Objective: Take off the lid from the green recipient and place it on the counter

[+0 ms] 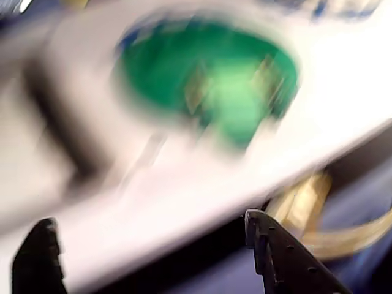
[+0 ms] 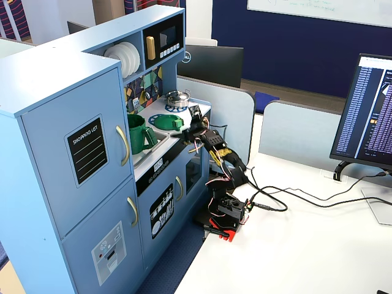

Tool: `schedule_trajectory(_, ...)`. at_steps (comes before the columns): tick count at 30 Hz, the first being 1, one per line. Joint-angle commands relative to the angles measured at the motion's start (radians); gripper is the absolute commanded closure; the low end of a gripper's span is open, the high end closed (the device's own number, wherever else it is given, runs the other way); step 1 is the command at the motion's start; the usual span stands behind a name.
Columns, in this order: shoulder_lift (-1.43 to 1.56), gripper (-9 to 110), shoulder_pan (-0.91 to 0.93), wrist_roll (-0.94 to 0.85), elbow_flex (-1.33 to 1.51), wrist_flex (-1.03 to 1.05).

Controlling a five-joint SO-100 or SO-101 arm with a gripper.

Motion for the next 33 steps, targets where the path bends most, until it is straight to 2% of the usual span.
schedule_trajectory(1,0.291,77,-0.086,-0.034,0.1,0.325)
schedule_trajectory(4,0.419,81,-0.144,-0.035,0.232,0.439)
schedule_trajectory(8,0.514,84,-0.23,-0.018,0.397,0.485)
schedule_trajectory(11,0.549,87,-0.299,-0.091,0.515,0.499)
schedule_trajectory(20,0.592,88,-0.403,-0.054,0.841,0.307)
schedule_trajectory(22,0.592,88,-0.434,0.018,0.841,0.353)
schedule_trajectory(33,0.594,92,-0.411,-0.034,0.842,0.756)
